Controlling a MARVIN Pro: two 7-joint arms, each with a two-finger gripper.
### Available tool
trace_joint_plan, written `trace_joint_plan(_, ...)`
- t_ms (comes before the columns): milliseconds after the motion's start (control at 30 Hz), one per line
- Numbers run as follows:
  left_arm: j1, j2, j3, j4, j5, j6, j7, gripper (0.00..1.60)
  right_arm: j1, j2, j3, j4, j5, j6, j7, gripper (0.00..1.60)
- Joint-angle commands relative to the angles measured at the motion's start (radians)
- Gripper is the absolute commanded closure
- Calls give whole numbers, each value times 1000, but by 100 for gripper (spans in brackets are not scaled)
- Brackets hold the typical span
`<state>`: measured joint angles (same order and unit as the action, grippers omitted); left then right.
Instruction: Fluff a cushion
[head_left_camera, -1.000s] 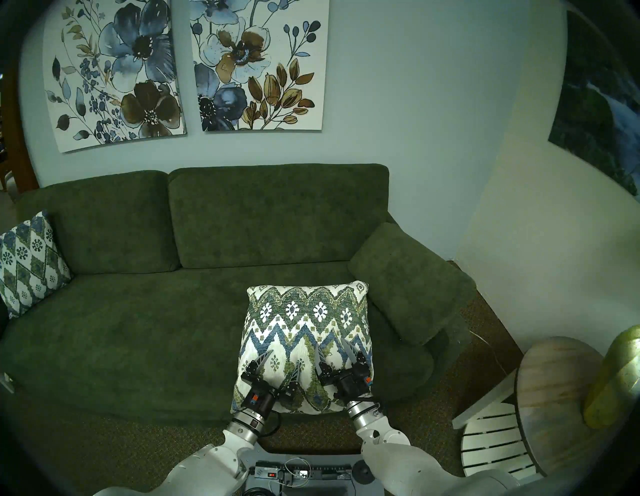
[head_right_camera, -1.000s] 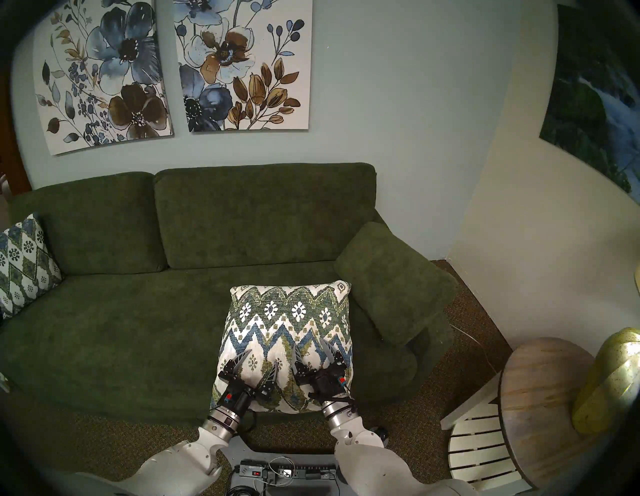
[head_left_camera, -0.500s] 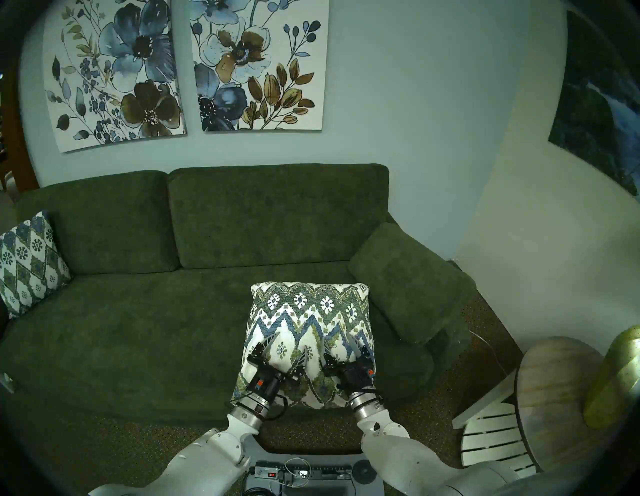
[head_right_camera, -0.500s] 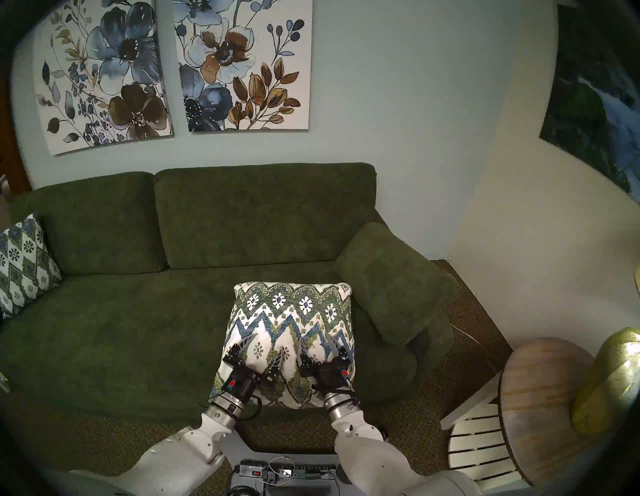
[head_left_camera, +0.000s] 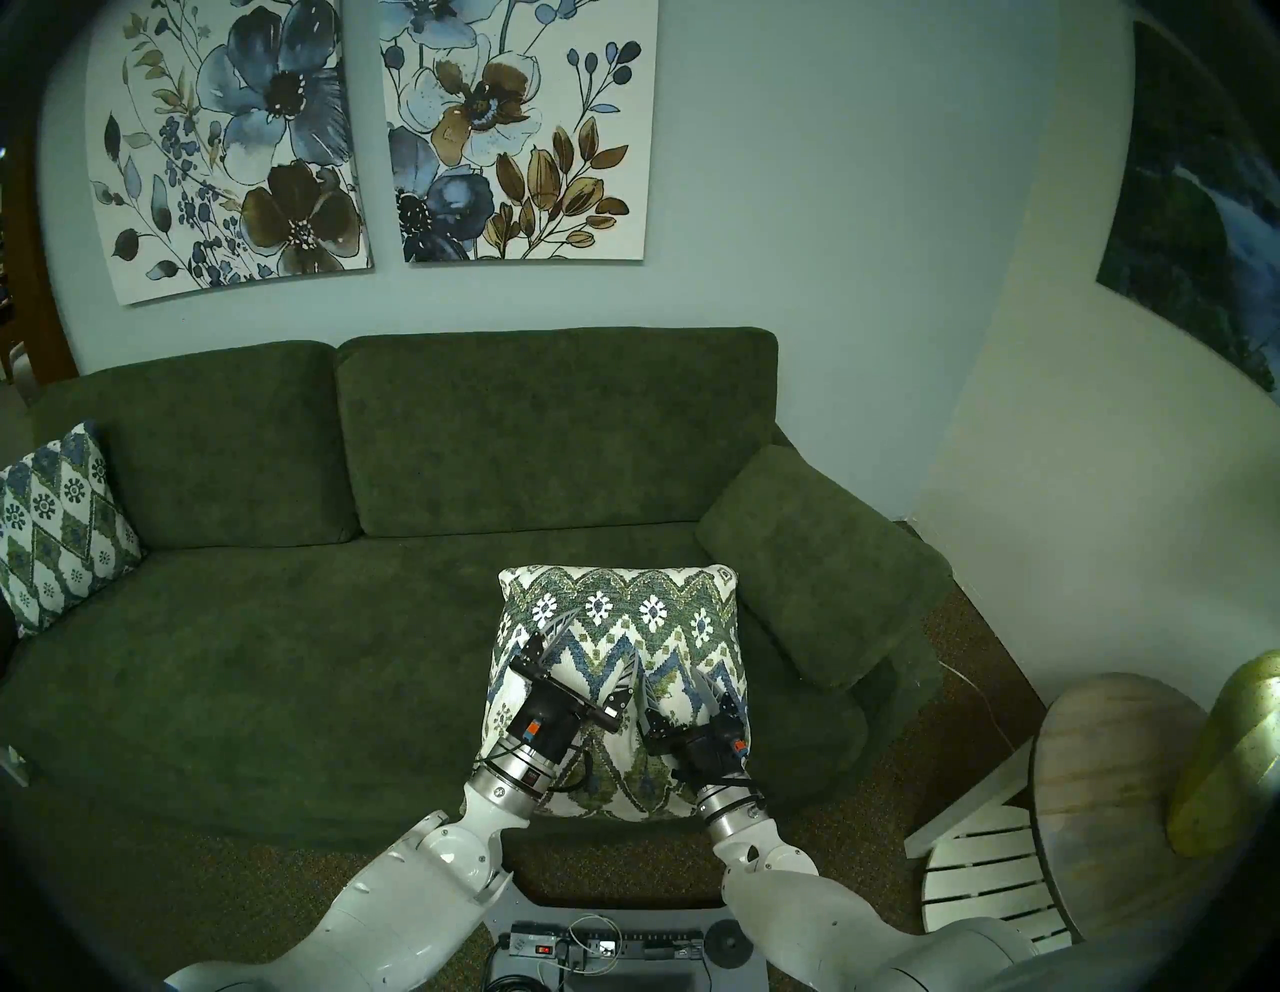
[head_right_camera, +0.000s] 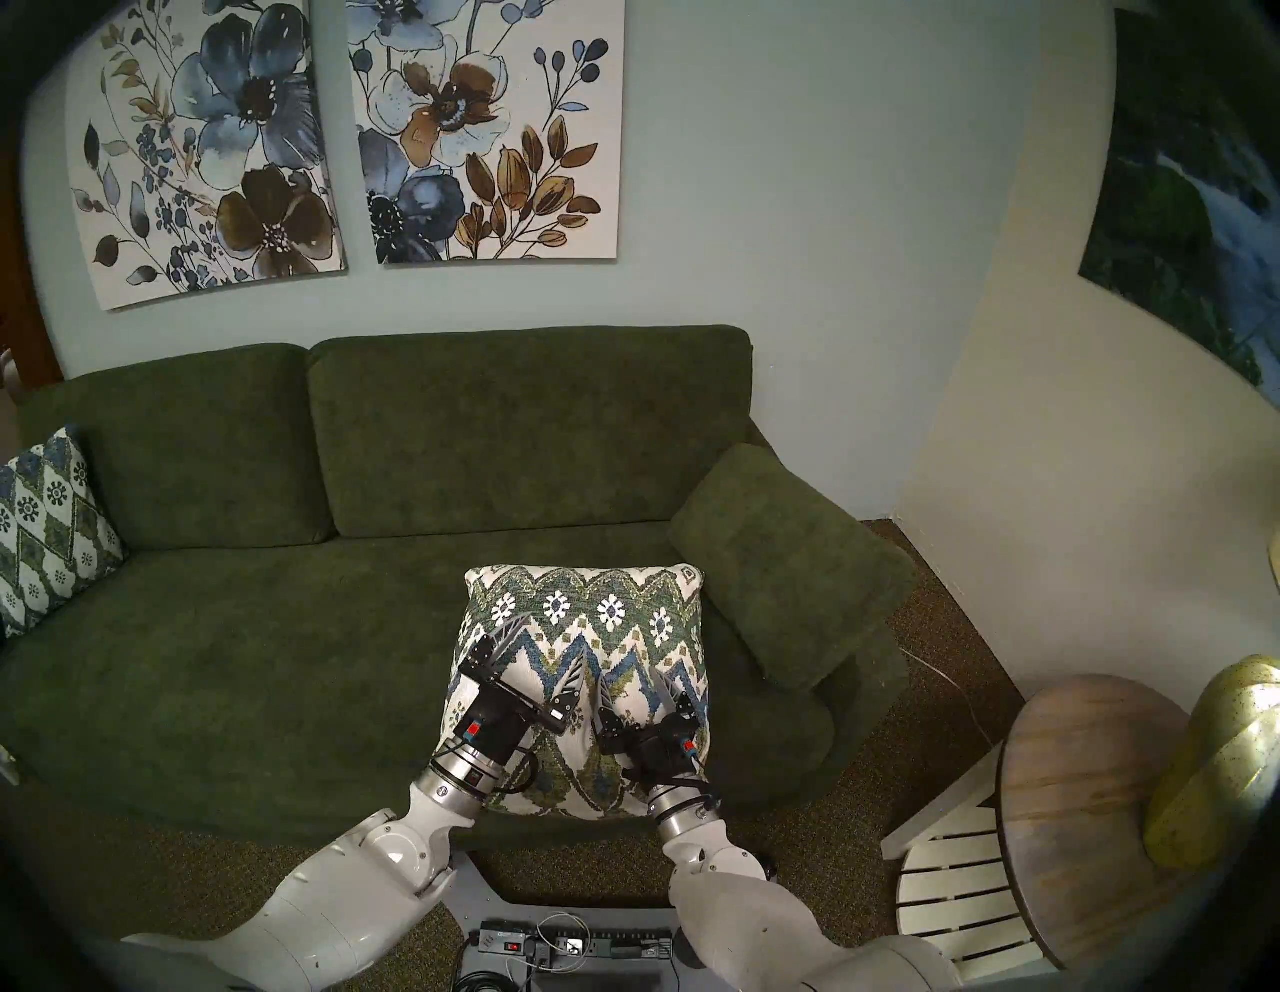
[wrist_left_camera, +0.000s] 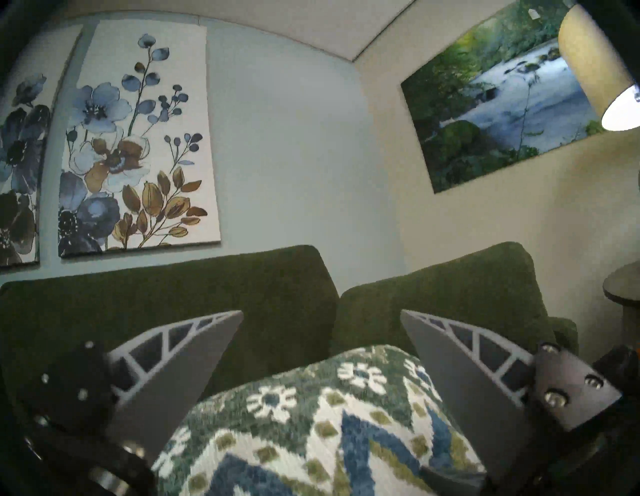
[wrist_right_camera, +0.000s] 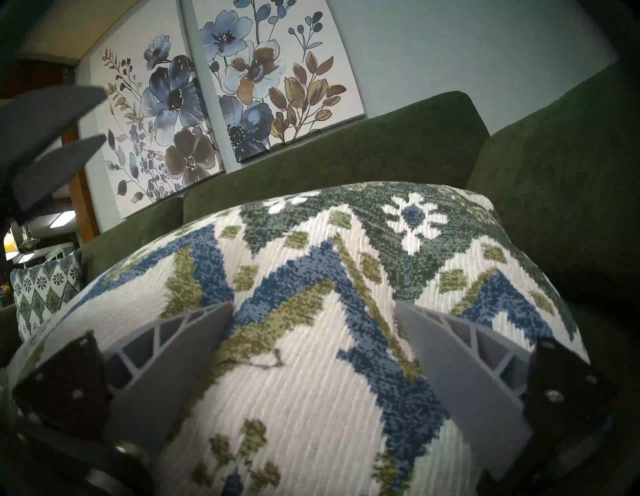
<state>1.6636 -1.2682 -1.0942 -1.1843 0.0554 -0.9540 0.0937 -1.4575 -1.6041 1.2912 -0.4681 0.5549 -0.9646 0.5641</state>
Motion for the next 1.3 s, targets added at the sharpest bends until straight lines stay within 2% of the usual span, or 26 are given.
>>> trace_joint_plan(0, -9, 51, -40, -111, 28, -6, 13, 0, 12, -8, -16, 31, -10, 5, -11, 0)
trace_joint_plan(67, -10, 61, -51, -121, 34, -6, 18, 0, 16, -9, -19, 35, -11, 5, -13, 0)
trace_joint_plan(100, -19, 81, -78, -121, 40, -6, 28, 0, 23, -11, -26, 41, -13, 5, -17, 0)
trace_joint_plan(233, -43, 93, -111, -76, 45, -6, 40, 0, 31, -12, -38, 54, -18, 5, -22, 0)
trace_joint_plan(333, -85, 72, -122, 23, 48, -6, 44, 0, 35, -12, -46, 47, -17, 5, -20, 0)
trace_joint_plan(833, -177, -24, -76, 275, 89, 66, 49, 0, 6, -2, -58, 17, -11, 5, -15, 0)
trace_joint_plan(1267, -187, -75, -46, 482, 103, 106, 80, 0, -37, 10, -52, -27, -7, 5, -8, 0)
